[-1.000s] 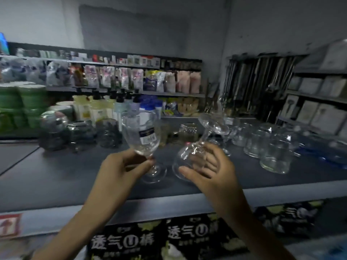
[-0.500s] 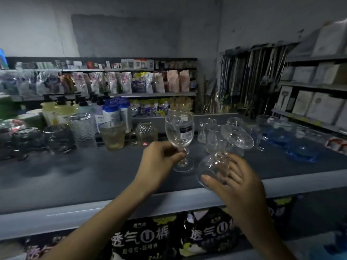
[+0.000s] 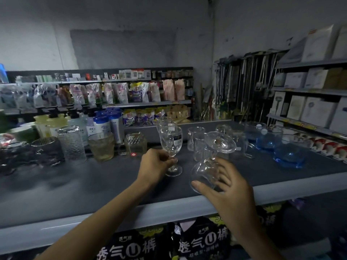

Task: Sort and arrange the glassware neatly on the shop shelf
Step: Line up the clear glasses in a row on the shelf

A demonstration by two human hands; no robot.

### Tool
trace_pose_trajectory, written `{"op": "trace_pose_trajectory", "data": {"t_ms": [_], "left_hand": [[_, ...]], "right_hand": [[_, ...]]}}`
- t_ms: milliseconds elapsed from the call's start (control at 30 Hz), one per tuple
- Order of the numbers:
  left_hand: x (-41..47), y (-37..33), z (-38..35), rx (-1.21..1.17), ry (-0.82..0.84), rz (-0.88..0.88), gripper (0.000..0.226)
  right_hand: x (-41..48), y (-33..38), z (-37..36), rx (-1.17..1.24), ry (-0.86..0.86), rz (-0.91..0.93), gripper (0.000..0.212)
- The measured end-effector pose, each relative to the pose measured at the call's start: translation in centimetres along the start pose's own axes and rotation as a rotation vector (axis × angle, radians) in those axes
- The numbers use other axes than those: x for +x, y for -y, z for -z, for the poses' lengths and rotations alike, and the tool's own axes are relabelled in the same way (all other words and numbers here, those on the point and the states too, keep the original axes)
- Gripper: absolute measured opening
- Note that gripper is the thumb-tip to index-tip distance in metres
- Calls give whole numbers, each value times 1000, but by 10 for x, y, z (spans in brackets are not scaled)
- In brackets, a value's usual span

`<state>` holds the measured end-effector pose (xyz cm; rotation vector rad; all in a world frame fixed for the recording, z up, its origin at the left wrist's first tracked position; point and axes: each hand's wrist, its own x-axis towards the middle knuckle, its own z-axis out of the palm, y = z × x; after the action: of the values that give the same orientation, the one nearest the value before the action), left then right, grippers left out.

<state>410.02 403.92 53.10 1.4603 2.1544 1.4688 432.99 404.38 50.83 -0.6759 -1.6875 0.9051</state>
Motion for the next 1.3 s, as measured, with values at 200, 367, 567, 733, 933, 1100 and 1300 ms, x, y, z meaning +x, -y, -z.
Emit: {"op": "trace_pose_trajectory", "data": {"t_ms": [200,367,567,733,933,1100,1300], "left_hand": [[5,4,-2,25,-4,-8,15],[3,7,-6,19,-5,-7,11],[-6,0,10,49,5,25,28],[-52,-29,42,-232,-47,-95,22],[-70,-40,32,-200,100,-146,39],[-63,-25,24,-169,18,-150,37],[-62,-24,20,-196,-20,-142,32]], "right_hand": [[4,-1,-2,-37,-3,31,67],[6,-1,-6,-56,13,54,66],[14,7,-13,-95,77,57,68],[23,10,-23,-97,143,48,65],[26,8,-39,-165,180,47,62],[29,1,-48,-184,186,-23,60],[32,-3,-53,-256,189,-33,59]]}}
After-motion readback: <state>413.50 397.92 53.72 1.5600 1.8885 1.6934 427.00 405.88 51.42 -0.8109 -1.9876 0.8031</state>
